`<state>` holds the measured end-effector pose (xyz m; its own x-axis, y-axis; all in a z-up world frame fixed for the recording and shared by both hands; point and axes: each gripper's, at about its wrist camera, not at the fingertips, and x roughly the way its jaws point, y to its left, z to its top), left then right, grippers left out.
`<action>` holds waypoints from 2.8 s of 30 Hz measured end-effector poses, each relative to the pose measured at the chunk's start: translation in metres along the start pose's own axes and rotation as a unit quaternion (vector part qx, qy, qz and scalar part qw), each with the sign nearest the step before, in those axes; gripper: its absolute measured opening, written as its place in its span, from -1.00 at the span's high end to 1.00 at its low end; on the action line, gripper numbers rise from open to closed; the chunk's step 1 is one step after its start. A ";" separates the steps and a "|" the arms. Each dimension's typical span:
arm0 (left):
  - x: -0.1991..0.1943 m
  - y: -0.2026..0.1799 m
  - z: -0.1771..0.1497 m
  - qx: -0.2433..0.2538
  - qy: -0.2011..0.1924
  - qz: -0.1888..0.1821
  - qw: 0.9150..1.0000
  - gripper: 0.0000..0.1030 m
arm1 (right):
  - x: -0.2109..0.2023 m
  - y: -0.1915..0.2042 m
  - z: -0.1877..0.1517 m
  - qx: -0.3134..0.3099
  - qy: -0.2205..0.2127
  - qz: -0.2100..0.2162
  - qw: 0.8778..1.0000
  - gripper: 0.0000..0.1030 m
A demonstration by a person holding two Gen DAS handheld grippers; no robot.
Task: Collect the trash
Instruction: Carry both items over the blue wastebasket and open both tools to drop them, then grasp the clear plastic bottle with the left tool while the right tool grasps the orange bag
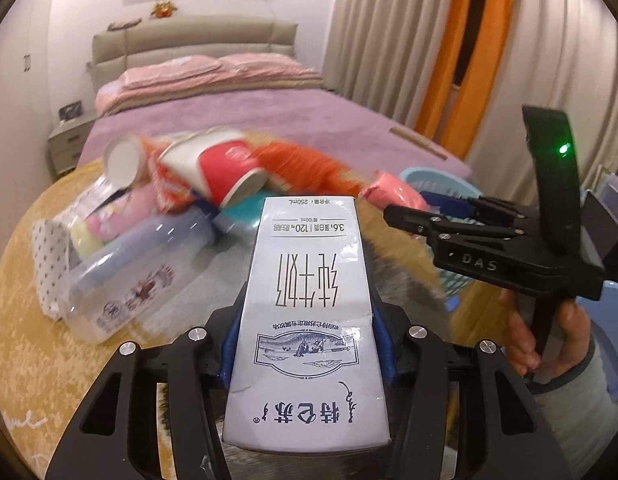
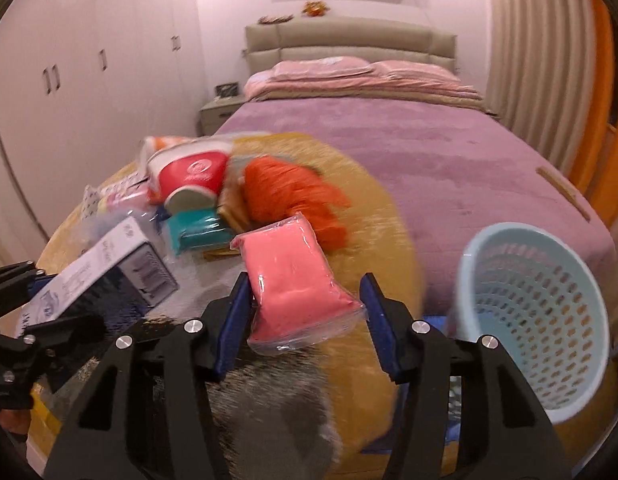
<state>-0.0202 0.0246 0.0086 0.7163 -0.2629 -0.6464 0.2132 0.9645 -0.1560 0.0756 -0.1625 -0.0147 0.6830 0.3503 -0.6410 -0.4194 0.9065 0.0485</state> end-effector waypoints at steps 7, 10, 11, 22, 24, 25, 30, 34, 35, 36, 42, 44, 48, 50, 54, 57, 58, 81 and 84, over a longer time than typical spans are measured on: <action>0.013 -0.036 0.024 0.027 -0.018 -0.038 0.999 0.03 | -0.027 -0.048 -0.006 0.052 -0.016 -0.064 0.996 0.00; 0.029 -0.053 0.038 0.043 -0.017 -0.060 0.997 0.03 | -0.034 -0.080 -0.009 0.089 -0.012 -0.082 0.993 0.00; 0.033 -0.057 0.041 0.046 -0.015 -0.066 0.997 0.03 | -0.035 -0.095 -0.011 0.109 -0.008 -0.089 0.990 0.00; 0.133 -0.128 0.089 0.062 0.049 -0.155 0.985 0.02 | -0.021 -0.196 -0.042 0.219 0.057 -0.124 0.966 0.00; 0.148 -0.138 0.091 0.065 0.060 -0.158 0.983 0.02 | -0.017 -0.202 -0.047 0.221 0.067 -0.131 0.964 0.00; 0.152 -0.141 0.091 0.064 0.065 -0.160 0.983 0.02 | -0.015 -0.204 -0.050 0.223 0.072 -0.134 0.963 0.00; 0.191 -0.158 0.089 0.062 0.105 -0.173 0.977 0.02 | -0.006 -0.219 -0.065 0.238 0.099 -0.143 0.955 0.00; 0.212 -0.167 0.083 0.067 0.127 -0.175 0.974 0.02 | -0.002 -0.224 -0.073 0.240 0.116 -0.146 0.953 0.00; 0.219 -0.168 0.084 0.065 0.131 -0.175 0.974 0.02 | -0.001 -0.224 -0.075 0.240 0.118 -0.146 0.953 0.00; 0.222 -0.168 0.083 0.062 0.135 -0.177 0.973 0.02 | 0.001 -0.225 -0.075 0.240 0.120 -0.146 0.952 -0.01; 0.233 -0.173 0.083 0.061 0.145 -0.178 0.972 -0.05 | 0.004 -0.230 -0.078 0.246 0.128 -0.146 0.950 -0.02; 0.231 -0.174 0.083 0.062 0.144 -0.179 0.971 -0.16 | 0.004 -0.231 -0.079 0.248 0.127 -0.146 0.949 -0.03; 0.225 -0.174 0.087 0.066 0.135 -0.173 0.973 -0.20 | 0.002 -0.231 -0.078 0.248 0.127 -0.144 0.949 -0.04; 0.221 -0.170 0.087 0.061 0.132 -0.175 0.974 -0.20 | 0.001 -0.231 -0.077 0.252 0.124 -0.143 0.949 -0.07; 0.209 -0.163 0.085 0.053 0.122 -0.180 0.975 -0.20 | -0.007 -0.231 -0.076 0.256 0.113 -0.143 0.949 -0.13; 0.195 -0.155 0.083 0.046 0.112 -0.183 0.976 -0.20 | -0.014 -0.225 -0.073 0.253 0.102 -0.141 0.952 -0.13; 0.192 -0.153 0.083 0.044 0.108 -0.184 0.976 -0.20 | -0.017 -0.221 -0.071 0.250 0.095 -0.140 0.953 -0.13; 0.043 -0.011 0.059 -0.054 -0.026 -0.072 0.996 -0.25 | -0.016 -0.061 0.017 0.099 -0.024 -0.042 0.994 -0.13; 0.028 0.016 0.051 -0.070 -0.035 -0.040 0.996 -0.32 | -0.002 -0.041 0.029 0.088 -0.025 -0.022 0.996 -0.13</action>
<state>0.0374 0.0309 0.0257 0.7460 -0.3360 -0.5749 0.1807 0.9331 -0.3110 0.1085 -0.1935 0.0066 0.7289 0.3173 -0.6067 -0.2810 0.9467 0.1574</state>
